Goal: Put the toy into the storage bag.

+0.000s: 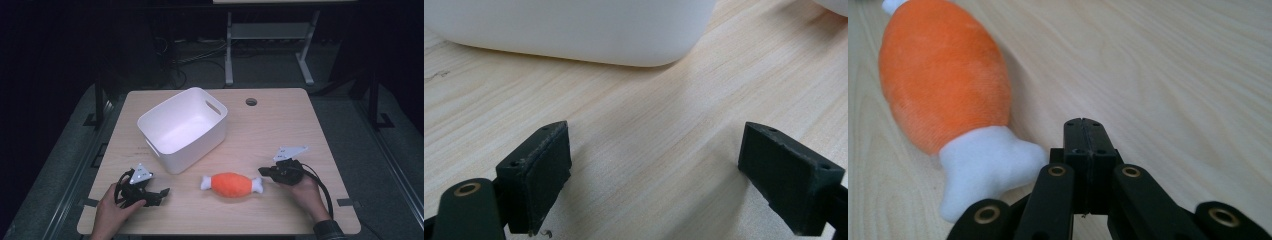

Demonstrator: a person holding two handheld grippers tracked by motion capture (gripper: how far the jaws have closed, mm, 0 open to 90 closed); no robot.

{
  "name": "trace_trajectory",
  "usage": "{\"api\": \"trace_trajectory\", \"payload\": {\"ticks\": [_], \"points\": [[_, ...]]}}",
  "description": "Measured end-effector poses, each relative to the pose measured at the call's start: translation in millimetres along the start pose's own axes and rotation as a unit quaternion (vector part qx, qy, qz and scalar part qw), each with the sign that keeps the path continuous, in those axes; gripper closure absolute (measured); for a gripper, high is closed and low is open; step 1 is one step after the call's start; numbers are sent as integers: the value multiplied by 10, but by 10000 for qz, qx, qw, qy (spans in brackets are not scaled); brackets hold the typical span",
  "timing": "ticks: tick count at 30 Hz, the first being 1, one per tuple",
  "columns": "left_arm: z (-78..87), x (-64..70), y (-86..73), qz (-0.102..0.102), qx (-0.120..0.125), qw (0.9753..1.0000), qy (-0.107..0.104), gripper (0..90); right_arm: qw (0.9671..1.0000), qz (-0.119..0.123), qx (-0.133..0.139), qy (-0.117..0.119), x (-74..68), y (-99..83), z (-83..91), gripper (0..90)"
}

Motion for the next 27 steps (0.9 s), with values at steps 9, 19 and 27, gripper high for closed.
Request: {"api": "trace_trajectory", "payload": {"ticks": [9, 19, 27], "points": [[0, 0, 0, 2, 0, 10000, -1, 127, 9998, 135, -137, 60, -90, -5, -66, 898], [0, 0, 0, -1, -2, 10000, 0, 127, 9995, 231, -191, 94, -210, -29, -27, 898], [0, 0, 0, -1, -3, 10000, 1, 127, 9990, 370, -220, 124, -325, -36, -9, 897]]}}
Point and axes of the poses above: each handheld gripper's, and its own axes: z roughly backward along the jaws, y roughly out of its top, x roughly to its right, the point moved 7 cm from there along -z, roughly forward along the jaws, and after that the axes turned 11 degrees about -x, right-handed, at the moved point
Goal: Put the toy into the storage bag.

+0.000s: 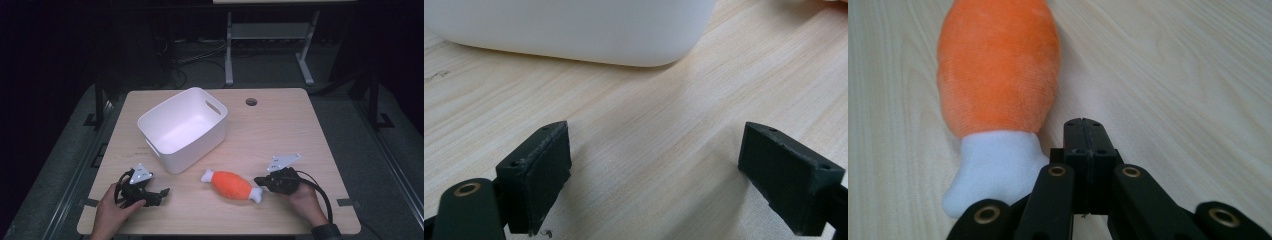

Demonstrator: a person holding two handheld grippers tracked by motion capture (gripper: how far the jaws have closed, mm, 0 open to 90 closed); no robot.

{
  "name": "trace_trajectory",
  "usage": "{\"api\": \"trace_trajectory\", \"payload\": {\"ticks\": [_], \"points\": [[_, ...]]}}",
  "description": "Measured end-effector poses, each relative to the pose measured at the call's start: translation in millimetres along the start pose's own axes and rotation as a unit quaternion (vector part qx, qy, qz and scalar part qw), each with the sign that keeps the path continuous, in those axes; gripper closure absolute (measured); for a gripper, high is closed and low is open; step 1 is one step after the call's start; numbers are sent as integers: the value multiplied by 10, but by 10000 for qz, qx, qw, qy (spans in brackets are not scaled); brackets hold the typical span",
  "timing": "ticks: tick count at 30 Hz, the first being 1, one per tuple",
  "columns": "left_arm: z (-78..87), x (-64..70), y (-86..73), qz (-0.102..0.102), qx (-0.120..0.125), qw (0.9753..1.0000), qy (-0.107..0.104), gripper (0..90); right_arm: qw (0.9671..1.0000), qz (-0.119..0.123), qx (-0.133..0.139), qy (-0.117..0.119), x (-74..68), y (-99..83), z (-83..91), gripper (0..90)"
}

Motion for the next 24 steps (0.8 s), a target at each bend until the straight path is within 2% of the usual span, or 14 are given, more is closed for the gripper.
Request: {"api": "trace_trajectory", "payload": {"ticks": [6, 8, 15, 20, 24], "points": [[0, 0, 0, -1, 2, 10000, 0, 127, 10000, 27, -38, 0, -71, 2, 5, 897], [0, 0, 0, 0, 0, 10000, 1, 127, 10000, -11, -27, -12, -71, 4, 12, 869], [0, 0, 0, -1, -1, 10000, 1, 127, 9991, -341, -68, -242, -56, 15, 132, 621], [0, 0, 0, 0, 0, 10000, 1, 127, 9982, -568, -142, -142, -76, 27, 215, 433], [0, 0, 0, -1, -1, 10000, 0, 127, 9977, -594, -199, -249, -107, 62, 216, 312]]}}
Point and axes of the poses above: each handheld gripper's, and its own axes: z roughly backward along the jaws, y roughly out of its top, x roughly to its right, the point moved 7 cm from there along -z, roughly forward along the jaws, and after that the axes turned 11 degrees about -x, right-handed, at the moved point
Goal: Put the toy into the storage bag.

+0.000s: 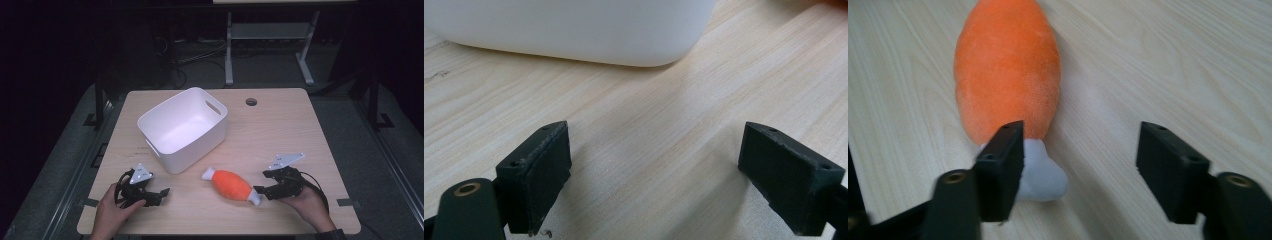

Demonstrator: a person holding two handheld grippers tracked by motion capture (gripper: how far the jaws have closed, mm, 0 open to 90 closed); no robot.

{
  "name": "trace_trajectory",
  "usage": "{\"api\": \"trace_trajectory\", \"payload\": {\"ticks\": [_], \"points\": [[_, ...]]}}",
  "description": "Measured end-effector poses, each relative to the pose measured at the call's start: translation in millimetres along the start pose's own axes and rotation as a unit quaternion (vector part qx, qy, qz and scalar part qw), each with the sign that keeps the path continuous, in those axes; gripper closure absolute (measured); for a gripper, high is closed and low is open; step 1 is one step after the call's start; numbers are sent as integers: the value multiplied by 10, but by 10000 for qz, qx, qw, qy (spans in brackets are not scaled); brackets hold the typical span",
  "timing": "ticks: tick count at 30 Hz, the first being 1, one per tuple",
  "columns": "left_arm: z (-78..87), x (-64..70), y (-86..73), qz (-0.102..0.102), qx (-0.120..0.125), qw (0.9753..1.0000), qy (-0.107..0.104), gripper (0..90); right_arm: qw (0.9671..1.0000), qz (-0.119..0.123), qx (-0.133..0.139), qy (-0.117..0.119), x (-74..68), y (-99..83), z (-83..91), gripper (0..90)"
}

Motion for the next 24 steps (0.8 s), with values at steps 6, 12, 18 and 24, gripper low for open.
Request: {"api": "trace_trajectory", "payload": {"ticks": [6, 12, 18, 24], "points": [[0, 0, 0, -1, 0, 10000, 2, 127, 10000, 61, -5, 40, -94, 68, 10, 211], [0, 0, 0, 0, 0, 10000, 0, 127, 9998, 182, -6, 15, -202, 206, -13, 123], [2, -3, -3, -21, -18, 10000, 5, 127, 9995, 325, -51, 36, -263, 335, -76, 108], [2, -3, -2, -20, -18, 10000, 5, 127, 9989, 435, -119, 113, -335, 440, -177, 98]]}}
Point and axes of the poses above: each handheld gripper's, and its own axes: z roughly backward along the jaws, y roughly out of its top, x roughly to its right, the point moved 7 cm from there along -z, roughly forward along the jaws, and after that the axes turned 11 degrees about -x, right-handed, at the moved point
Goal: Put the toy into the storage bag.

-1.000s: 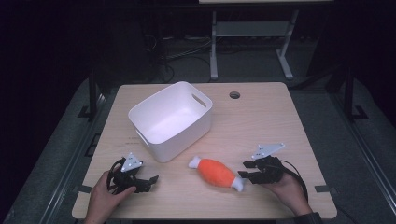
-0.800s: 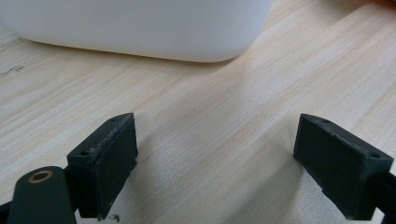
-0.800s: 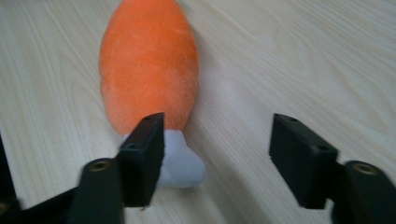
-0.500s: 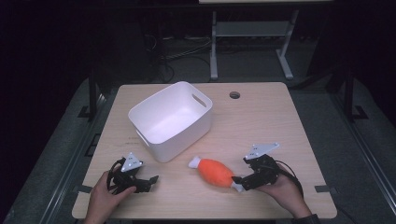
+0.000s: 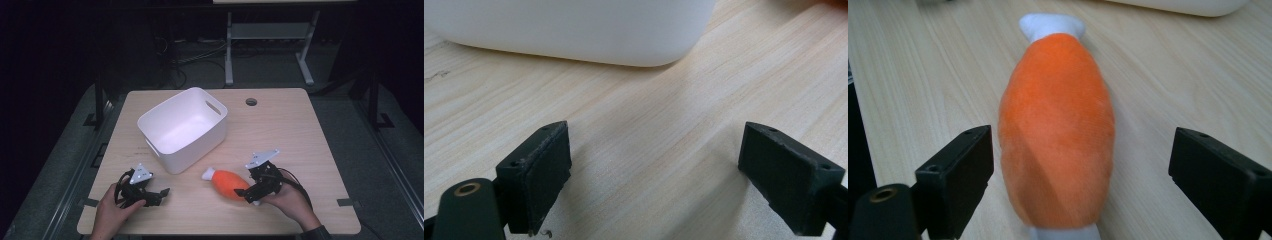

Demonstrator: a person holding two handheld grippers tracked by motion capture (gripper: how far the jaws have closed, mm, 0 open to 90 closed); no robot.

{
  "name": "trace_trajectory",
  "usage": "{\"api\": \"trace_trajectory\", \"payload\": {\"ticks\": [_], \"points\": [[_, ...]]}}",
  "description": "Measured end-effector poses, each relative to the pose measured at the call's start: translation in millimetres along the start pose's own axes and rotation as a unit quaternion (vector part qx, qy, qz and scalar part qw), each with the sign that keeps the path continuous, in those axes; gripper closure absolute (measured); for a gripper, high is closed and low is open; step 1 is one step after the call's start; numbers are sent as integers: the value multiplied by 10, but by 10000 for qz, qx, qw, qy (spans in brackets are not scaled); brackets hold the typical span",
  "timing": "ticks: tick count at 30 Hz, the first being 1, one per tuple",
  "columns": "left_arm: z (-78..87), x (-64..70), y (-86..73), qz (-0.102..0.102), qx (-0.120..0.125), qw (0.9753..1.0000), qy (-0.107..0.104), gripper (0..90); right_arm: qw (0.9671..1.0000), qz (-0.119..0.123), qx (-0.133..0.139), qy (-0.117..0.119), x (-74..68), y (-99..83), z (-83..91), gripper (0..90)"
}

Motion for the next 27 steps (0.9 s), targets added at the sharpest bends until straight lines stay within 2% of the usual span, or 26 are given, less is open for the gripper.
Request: {"api": "trace_trajectory", "payload": {"ticks": [17, 27], "points": [[-1, 1, 1, 12, 10, 10000, 1, 127, 9994, 171, -272, 92, -100, 182, -314, 63], [-2, 2, 3, 23, 19, 10000, 0, 127, 9980, 288, -560, -81, -122, 199, -499, 38]]}}
Point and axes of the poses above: each handheld gripper's, and its own axes: z roughly backward along the jaws, y roughly out of its top, x roughly to its right, the point moved 7 cm from there along -z, roughly forward along the jaws, and after that the axes turned 11 degrees about -x, right-handed, at the moved point
